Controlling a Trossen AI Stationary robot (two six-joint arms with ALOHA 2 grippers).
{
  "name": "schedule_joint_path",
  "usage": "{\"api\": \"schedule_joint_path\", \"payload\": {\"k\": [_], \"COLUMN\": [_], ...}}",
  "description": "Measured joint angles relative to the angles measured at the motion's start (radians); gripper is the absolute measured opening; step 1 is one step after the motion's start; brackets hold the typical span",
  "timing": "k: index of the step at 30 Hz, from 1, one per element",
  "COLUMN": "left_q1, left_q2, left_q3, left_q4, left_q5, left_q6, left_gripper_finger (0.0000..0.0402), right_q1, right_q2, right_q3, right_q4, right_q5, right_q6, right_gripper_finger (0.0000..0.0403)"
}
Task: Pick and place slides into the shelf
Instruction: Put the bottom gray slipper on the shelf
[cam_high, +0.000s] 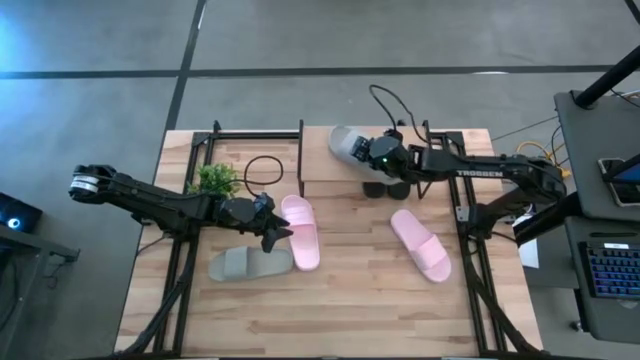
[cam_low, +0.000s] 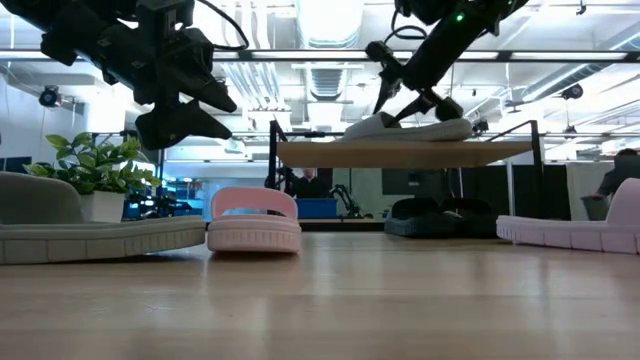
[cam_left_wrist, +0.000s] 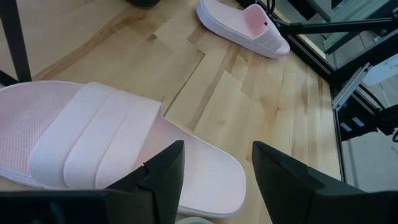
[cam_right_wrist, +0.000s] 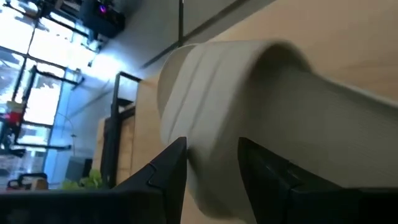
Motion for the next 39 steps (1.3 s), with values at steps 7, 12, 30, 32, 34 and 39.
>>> {"api": "schedule_joint_path", "payload": {"k": [7, 12, 30, 32, 34, 39], "left_q1": [0.000, 0.000, 0.001, 0.000, 0.001, 0.001], "left_q2": [0.000, 0.000, 0.000, 0.000, 0.000, 0.000], "left_q3": [0.000, 0.000, 0.000, 0.000, 0.000, 0.000], "left_q4": [-0.001, -0.001, -0.004, -0.004, -0.004, -0.003], "left_q5": [0.000, 0.000, 0.000, 0.000, 0.000, -0.015], "left_q6": [0.002, 0.003, 0.002, 0.002, 0.002, 0.002], "left_gripper_finger": [0.0173, 0.0173, 0.0173, 0.0173, 0.0173, 0.0173], "right_q1": [0.000, 0.000, 0.002, 0.002, 0.000, -0.021], "right_q2": [-0.119, -0.199, -0.229, -0.231, -0.231, -0.203], "right_q3": [0.000, 0.001, 0.000, 0.000, 0.000, -0.002], "right_q4": [-0.126, -0.141, -0.576, -0.582, -0.615, -0.750], "right_q5": [-0.034, -0.134, 0.002, 0.031, 0.046, 0.032], "right_q6": [-0.044, -0.298, -0.306, -0.310, -0.303, -0.275], "right_gripper_finger": [0.0135, 0.0135, 0.0027, 0.0019, 0.0012, 0.0009]}}
